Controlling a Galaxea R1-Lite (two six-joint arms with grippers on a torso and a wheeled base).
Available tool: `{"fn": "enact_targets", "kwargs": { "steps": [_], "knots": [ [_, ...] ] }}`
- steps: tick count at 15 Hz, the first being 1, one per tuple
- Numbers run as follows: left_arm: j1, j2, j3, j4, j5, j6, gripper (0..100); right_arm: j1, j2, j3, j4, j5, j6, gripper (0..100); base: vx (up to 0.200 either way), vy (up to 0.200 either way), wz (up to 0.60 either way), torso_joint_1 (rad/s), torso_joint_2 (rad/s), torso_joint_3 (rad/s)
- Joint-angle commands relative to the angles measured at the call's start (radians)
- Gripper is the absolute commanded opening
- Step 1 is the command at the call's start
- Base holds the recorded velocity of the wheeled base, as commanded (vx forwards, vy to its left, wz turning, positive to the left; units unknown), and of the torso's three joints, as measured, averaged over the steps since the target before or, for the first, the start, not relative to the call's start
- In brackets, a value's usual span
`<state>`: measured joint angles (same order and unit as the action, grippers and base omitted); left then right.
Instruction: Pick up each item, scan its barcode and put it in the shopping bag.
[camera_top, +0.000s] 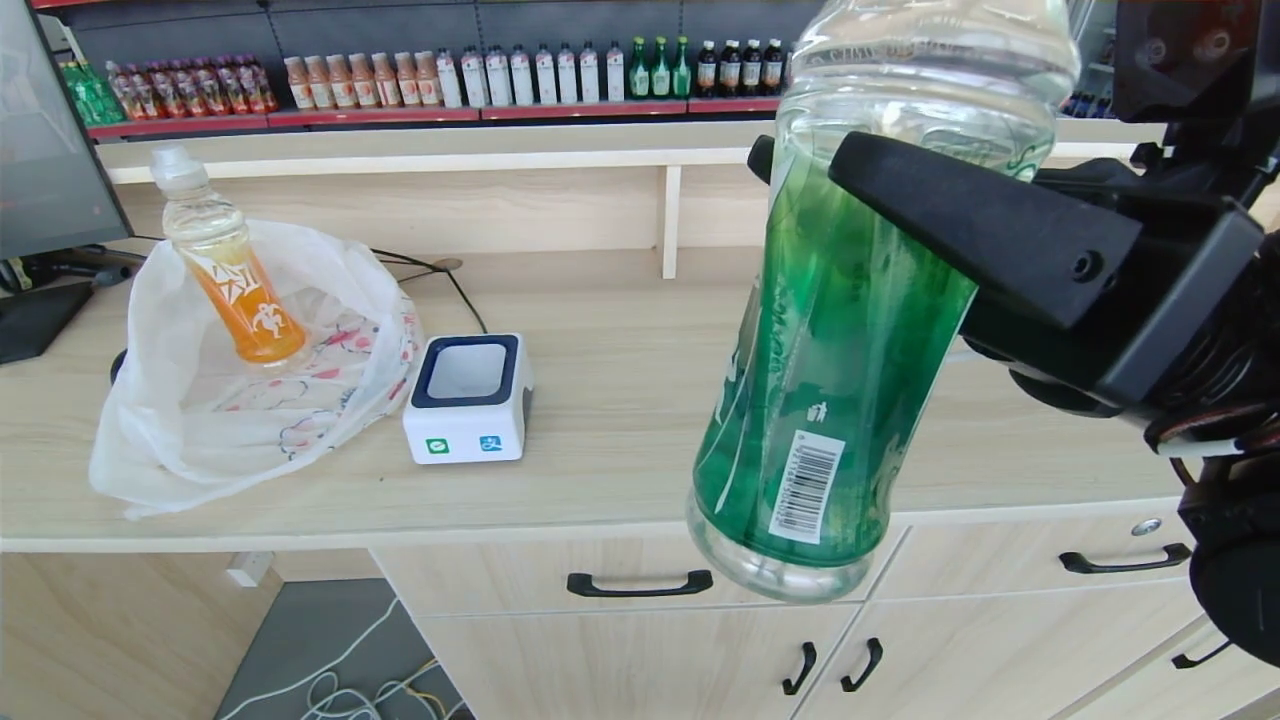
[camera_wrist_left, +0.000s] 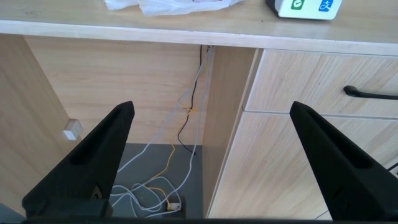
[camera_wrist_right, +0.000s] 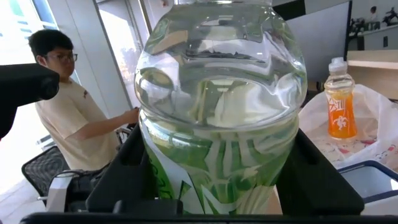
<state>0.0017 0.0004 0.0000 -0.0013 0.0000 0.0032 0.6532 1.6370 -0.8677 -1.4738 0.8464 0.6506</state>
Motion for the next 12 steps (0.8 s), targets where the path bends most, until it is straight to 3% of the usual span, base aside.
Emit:
{"fn": "enact_targets", "kwargs": {
  "steps": [1, 7, 12],
  "knots": [
    [0.000, 0.000, 0.000, 0.000, 0.002, 0.000, 100, 0.000, -0.002, 0.007, 0.000, 0.000, 0.000, 0, 0.000, 0.000, 0.00, 0.000, 0.00, 0.000],
    [0.000, 0.000, 0.000, 0.000, 0.000, 0.000, 100, -0.001, -0.002, 0.033, 0.000, 0.000, -0.016, 0, 0.000, 0.000, 0.00, 0.000, 0.00, 0.000],
    [0.000, 0.000, 0.000, 0.000, 0.000, 0.000, 100, -0.001, 0.007, 0.055, 0.000, -0.010, -0.106, 0, 0.000, 0.000, 0.00, 0.000, 0.00, 0.000]
  ]
}}
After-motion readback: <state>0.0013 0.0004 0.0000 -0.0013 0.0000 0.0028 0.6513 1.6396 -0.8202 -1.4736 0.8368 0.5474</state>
